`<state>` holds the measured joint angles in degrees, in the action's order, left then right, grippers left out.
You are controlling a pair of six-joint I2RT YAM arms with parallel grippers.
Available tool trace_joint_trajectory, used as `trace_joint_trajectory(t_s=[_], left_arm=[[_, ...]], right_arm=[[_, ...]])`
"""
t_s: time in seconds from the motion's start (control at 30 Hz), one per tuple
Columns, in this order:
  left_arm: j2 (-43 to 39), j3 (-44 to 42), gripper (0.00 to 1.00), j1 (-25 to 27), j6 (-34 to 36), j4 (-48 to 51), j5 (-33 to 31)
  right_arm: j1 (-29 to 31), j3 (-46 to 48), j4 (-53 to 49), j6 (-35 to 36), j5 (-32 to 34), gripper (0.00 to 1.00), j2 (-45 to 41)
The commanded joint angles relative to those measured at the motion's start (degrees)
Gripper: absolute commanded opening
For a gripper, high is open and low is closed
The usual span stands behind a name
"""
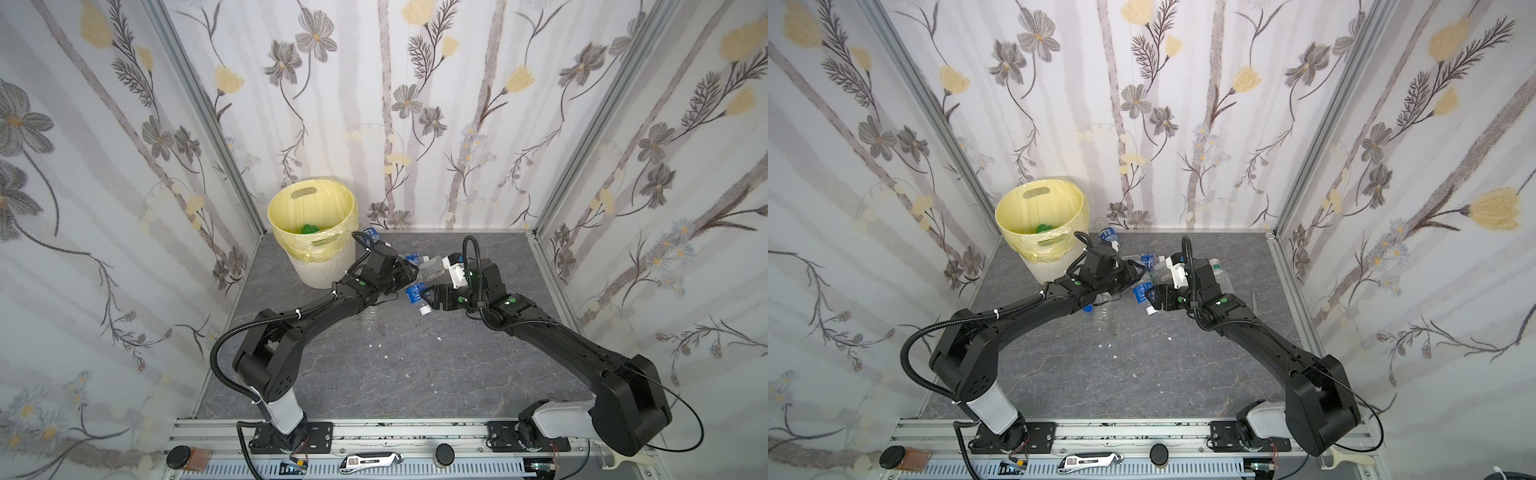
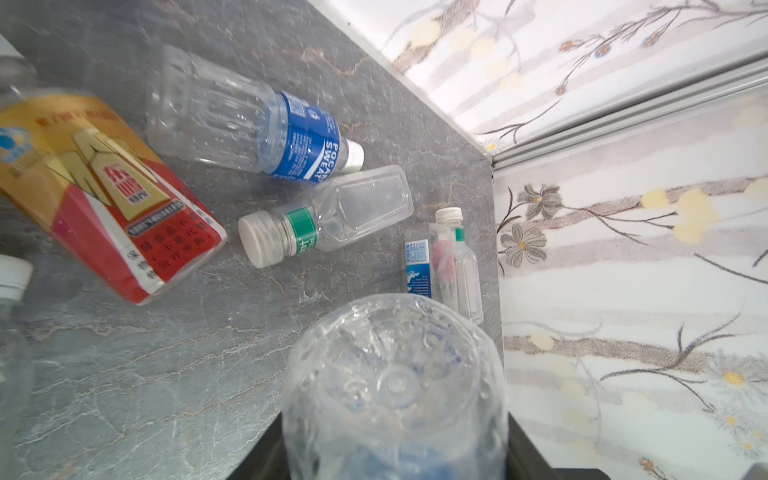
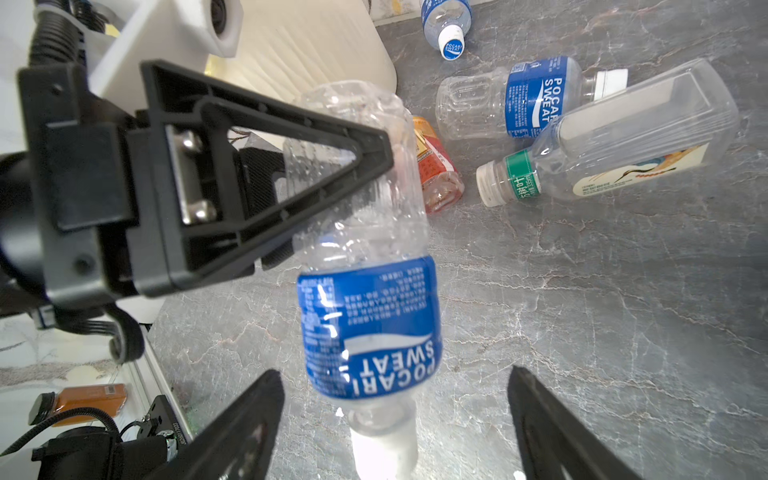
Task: Throw the plastic bottles in the bin
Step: 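Carry the Pocari bottle over the bin with the left gripper while right gripper releases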
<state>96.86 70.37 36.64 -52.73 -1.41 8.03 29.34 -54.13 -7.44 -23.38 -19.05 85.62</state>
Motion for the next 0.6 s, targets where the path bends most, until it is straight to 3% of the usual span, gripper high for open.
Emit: trace_joint_trajectory(t_s=[0.0, 0.37, 0.57], left_arm=[[-2.14, 0.6, 0.55, -0.72, -0.6, -1.4, -3.35], [-7.42, 6.57, 0.55, -5.42, -2.04, -1.31, -7.6], [-11.36, 8.76, 0.54, -7.7, -5.43, -1.31, -13.11]], right_arm=[[-0.07, -1.7, -2.07, 1.98, 2.0, 0.99, -1.34], [-0.05, -7.75, -4.38, 3.86, 4.8, 1.0, -5.29], [0.36, -8.28, 5.9, 4.14, 3.14, 1.0, -9.12]])
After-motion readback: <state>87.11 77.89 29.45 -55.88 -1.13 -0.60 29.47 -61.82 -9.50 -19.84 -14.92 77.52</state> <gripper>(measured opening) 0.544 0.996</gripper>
